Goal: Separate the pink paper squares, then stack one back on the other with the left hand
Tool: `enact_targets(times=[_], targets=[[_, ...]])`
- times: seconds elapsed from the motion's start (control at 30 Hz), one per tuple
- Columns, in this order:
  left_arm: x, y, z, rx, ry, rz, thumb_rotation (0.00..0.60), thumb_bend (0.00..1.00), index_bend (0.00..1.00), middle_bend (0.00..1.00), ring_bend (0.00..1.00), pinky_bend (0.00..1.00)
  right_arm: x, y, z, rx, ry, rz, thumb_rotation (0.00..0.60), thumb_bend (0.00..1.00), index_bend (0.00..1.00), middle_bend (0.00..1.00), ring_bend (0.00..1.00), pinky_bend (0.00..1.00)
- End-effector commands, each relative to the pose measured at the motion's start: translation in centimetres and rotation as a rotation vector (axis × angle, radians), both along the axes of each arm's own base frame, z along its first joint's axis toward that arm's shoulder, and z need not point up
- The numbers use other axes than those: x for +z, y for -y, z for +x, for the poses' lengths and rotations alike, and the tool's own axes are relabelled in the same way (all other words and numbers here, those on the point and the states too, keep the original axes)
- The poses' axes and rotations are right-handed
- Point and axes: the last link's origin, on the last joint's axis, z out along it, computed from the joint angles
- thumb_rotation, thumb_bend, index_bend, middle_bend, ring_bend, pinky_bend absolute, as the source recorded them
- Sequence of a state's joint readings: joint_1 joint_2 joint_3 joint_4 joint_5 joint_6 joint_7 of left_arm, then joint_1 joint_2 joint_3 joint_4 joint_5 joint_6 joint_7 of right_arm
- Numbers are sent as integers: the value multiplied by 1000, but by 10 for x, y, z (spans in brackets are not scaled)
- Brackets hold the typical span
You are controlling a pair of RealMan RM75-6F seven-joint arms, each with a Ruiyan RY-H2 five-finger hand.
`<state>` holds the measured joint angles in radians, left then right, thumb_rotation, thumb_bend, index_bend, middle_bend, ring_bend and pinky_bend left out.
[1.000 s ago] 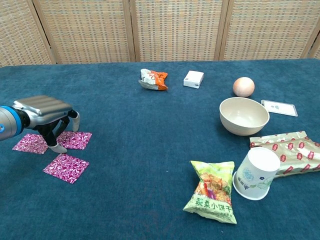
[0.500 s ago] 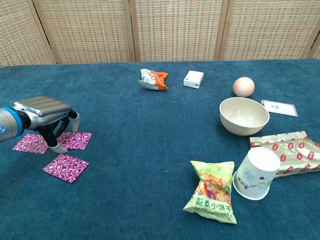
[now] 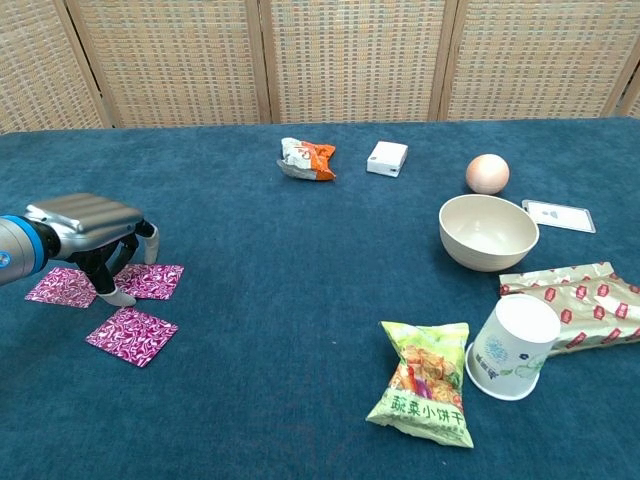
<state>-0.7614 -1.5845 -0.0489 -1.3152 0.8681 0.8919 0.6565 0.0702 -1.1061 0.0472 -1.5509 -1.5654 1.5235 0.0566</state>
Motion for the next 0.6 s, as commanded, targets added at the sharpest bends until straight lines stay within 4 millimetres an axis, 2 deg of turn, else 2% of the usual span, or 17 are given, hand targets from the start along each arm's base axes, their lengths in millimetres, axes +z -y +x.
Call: enact_targets(times=[0.03,0.6], targets=[[1,0,0,1,3,2,496,254,438,644,579,541,0,0,0,0,0,1,600,321,174,135,0,0],[7,0,0,0,23,18,497,261,443,645,579,542,-1,0,0,0,2,1,600,324,174,137,0,0]])
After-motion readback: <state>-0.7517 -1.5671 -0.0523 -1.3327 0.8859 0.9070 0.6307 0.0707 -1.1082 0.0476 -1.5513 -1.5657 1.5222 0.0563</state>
